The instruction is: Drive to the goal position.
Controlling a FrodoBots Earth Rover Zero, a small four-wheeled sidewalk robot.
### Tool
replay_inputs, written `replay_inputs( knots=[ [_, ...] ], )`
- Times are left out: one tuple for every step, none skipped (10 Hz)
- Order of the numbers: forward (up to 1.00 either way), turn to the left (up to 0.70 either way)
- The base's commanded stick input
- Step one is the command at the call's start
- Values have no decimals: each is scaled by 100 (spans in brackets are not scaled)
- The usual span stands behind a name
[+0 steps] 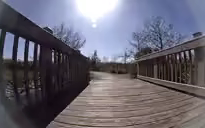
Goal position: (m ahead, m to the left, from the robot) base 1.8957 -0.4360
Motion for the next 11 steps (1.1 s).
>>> replay_inputs(
  knots=[
    [50, -39],
    [50, 0],
    [50, 0],
    [50, 0],
    [50, 0],
    [50, 0],
    [50, 0],
    [50, 0],
    [50, 0],
    [50, 0],
    [50, 0]
  ],
)
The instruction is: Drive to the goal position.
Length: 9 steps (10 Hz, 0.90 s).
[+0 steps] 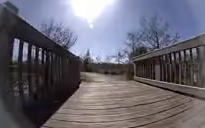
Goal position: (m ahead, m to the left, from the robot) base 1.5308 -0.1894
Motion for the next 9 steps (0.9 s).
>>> replay_inputs(
  knots=[
    [50, 0],
    [50, 0],
    [50, 0],
    [50, 0],
    [50, 0],
    [50, 0],
    [50, 0],
    [50, 0],
    [50, 0]
  ],
)
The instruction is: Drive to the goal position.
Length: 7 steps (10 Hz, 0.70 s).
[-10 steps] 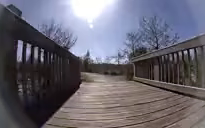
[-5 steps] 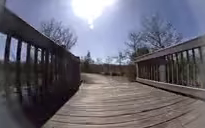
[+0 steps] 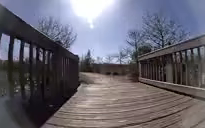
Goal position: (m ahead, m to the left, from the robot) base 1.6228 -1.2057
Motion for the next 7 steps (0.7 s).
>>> replay_inputs(
  knots=[
    [50, 0],
    [50, 0],
    [50, 0],
    [50, 0],
    [50, 0],
    [50, 0],
    [50, 0]
  ],
)
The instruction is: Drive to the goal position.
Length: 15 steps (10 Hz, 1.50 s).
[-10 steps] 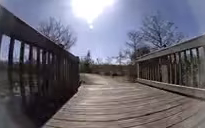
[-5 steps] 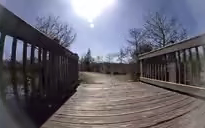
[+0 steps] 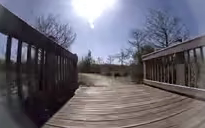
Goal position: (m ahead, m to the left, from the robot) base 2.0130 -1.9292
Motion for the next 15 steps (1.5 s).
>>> replay_inputs(
  knots=[
    [50, 0],
    [50, 0],
    [50, 0],
    [50, 0],
    [50, 0],
    [50, 0],
    [50, 0],
    [50, 0],
    [50, 0],
    [50, 0],
    [50, 0],
    [50, 0],
    [50, 0],
    [50, 0],
    [50, 0]
  ],
)
